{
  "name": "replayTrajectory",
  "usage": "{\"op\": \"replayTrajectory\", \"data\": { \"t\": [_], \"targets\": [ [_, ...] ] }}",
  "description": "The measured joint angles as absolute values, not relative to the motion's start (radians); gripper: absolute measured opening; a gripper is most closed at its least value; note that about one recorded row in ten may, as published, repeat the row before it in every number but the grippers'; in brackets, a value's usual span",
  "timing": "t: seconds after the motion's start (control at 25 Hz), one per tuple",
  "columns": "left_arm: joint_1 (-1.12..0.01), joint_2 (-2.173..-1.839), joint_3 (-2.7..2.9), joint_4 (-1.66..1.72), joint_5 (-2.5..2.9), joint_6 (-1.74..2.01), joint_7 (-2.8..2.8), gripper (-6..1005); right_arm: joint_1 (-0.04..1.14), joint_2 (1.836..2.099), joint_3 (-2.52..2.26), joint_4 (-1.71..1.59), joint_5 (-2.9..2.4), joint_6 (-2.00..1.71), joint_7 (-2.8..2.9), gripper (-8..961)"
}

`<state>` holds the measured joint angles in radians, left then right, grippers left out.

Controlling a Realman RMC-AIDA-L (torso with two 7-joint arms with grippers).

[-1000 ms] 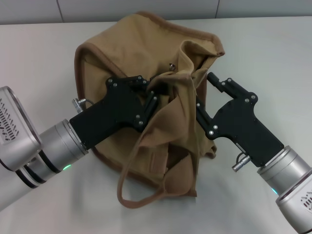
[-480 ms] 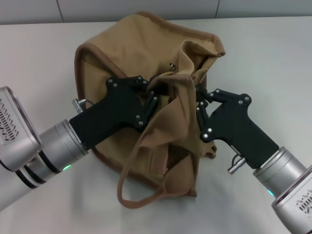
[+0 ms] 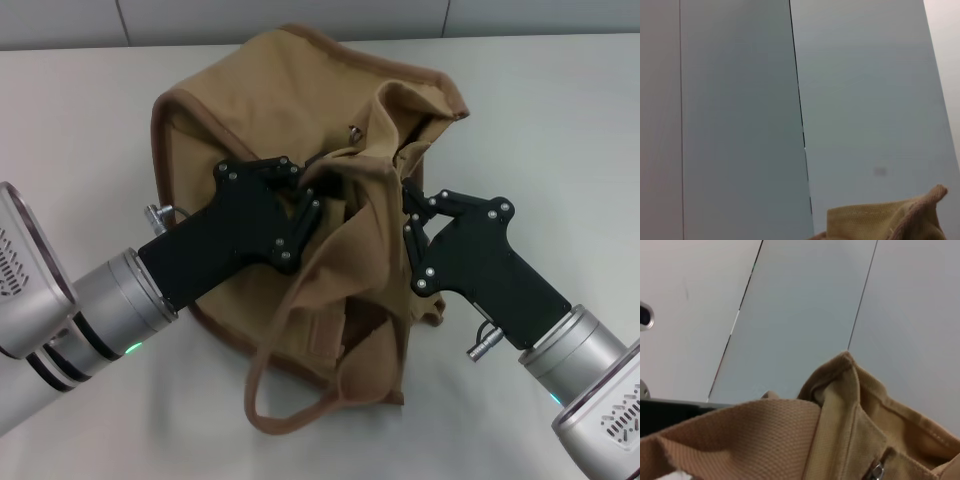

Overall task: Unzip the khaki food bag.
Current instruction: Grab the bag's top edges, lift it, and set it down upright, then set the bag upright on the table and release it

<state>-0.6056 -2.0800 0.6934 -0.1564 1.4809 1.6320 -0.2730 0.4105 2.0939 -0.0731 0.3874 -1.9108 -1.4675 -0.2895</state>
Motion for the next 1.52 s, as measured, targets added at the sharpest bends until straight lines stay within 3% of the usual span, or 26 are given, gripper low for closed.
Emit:
{"op": "replayTrajectory", "data": {
  "t": [0.36, 0.72, 1.32, 1.52],
  "targets": [
    [-0.579, -2.080, 0.633, -0.154, 1.475, 1.666, -0.273, 58, 0.402, 2.094, -0.073, 0.380, -1.908, -1.466, -0.284, -1],
    [-0.472, -2.081, 0.309, -0.188, 1.474, 1.674, -0.288, 58, 0.360, 2.094, -0.067, 0.351, -1.902, -1.477, -0.282, -2],
    [-0.456, -2.082, 0.258, -0.195, 1.471, 1.667, -0.288, 58, 0.321, 2.088, 0.006, 0.315, -1.894, -1.493, -0.239, -1],
    [-0.440, -2.082, 0.233, -0.200, 1.471, 1.668, -0.288, 58, 0.332, 2.083, 0.036, 0.249, -1.899, -1.489, -0.163, 160]
  ]
}}
